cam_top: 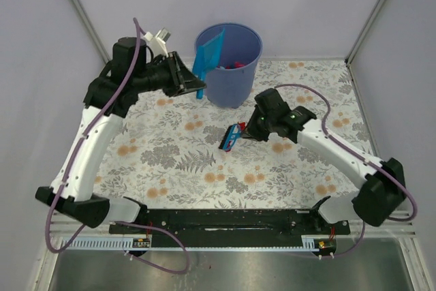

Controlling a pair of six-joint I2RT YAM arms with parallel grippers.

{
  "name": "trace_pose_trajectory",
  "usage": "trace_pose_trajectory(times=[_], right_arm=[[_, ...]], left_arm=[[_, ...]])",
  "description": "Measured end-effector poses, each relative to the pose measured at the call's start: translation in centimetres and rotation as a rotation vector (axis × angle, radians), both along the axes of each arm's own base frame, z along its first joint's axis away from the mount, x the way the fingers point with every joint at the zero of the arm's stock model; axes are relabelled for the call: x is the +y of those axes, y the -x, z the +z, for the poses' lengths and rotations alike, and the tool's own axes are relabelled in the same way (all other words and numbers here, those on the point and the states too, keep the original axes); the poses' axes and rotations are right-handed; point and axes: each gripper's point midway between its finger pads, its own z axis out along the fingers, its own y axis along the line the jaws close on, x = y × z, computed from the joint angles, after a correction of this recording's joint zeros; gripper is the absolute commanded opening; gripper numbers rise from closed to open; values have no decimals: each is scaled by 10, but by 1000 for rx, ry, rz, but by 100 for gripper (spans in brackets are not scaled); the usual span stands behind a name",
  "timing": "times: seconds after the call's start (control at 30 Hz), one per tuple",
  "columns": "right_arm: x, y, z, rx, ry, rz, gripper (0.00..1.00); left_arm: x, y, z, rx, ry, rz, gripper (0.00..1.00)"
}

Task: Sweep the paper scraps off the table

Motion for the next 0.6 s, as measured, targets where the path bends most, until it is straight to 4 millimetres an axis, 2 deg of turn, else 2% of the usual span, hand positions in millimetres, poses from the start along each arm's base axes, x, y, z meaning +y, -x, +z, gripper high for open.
trace_pose_trajectory(times=[0.17, 0.3, 0.5, 0.6], right_arm=[[24, -23, -14, -1, 9, 62, 0], [34, -26, -36, 41, 27, 114, 0], [22, -11, -57, 123, 100, 137, 0], [6, 3, -65, 155, 150, 130, 0]], left_arm=[[34, 35, -28, -35, -171, 43, 0], [52, 60, -62, -30, -300, 61, 0], [63, 84, -126, 64, -476, 20, 0], [63, 91, -147, 101, -539, -6, 0]])
